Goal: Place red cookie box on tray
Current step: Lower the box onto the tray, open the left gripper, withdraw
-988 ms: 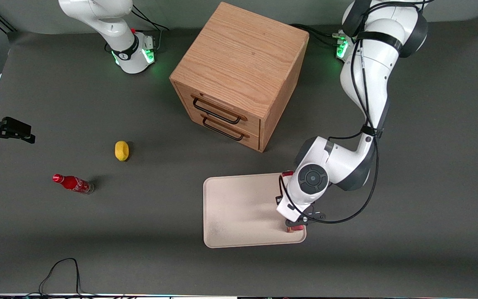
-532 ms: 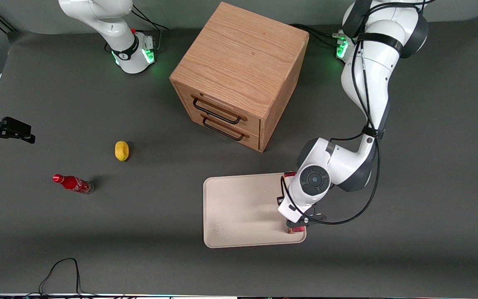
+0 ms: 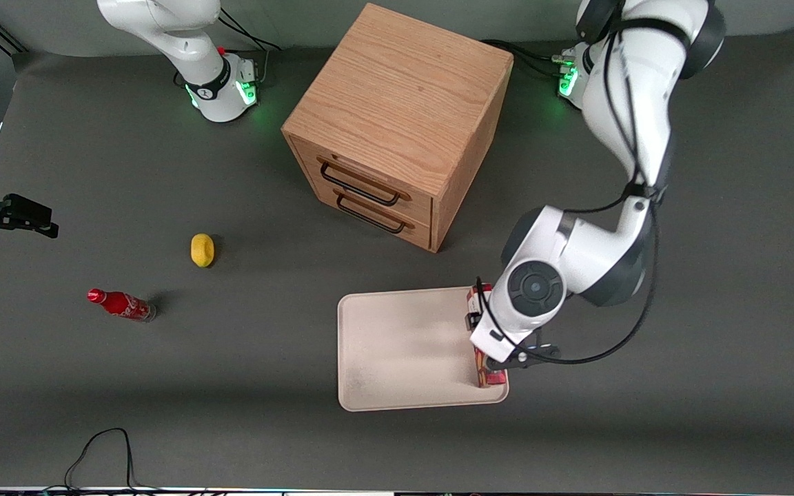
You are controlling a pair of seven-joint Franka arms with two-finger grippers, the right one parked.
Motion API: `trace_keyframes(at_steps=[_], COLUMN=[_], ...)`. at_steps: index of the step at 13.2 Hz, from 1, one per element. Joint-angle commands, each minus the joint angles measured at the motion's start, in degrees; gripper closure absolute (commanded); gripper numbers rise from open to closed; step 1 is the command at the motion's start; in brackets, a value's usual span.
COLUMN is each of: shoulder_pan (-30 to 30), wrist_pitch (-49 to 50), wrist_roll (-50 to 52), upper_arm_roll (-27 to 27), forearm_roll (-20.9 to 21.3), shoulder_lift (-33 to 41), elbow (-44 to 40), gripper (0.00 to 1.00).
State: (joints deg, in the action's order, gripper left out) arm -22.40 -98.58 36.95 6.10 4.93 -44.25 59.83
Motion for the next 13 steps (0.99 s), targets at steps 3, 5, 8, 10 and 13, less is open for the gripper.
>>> trace_keyframes(at_steps=[3,5,8,10,13], shoulder_pan=[3.0,6.7,15.5,20.7,23.9], wrist_pitch=[15.1,16.6,15.9,15.1,10.9], wrist_roll=[-4.2,-10.2,-23.4,-31.2,-35.1], upper_arm_roll=[-0.1,-0.2,-0.4,-0.6,-0.7], forearm_roll=[-1.5,-3.3,-5.4,-5.3,-4.6], shoulder_lift=[17.2,23.0,32.0,33.6,35.3], elbow=[3.9,8.0,17.8,20.5,25.0], gripper=[0.00,0.00,0.00,0.00,0.00])
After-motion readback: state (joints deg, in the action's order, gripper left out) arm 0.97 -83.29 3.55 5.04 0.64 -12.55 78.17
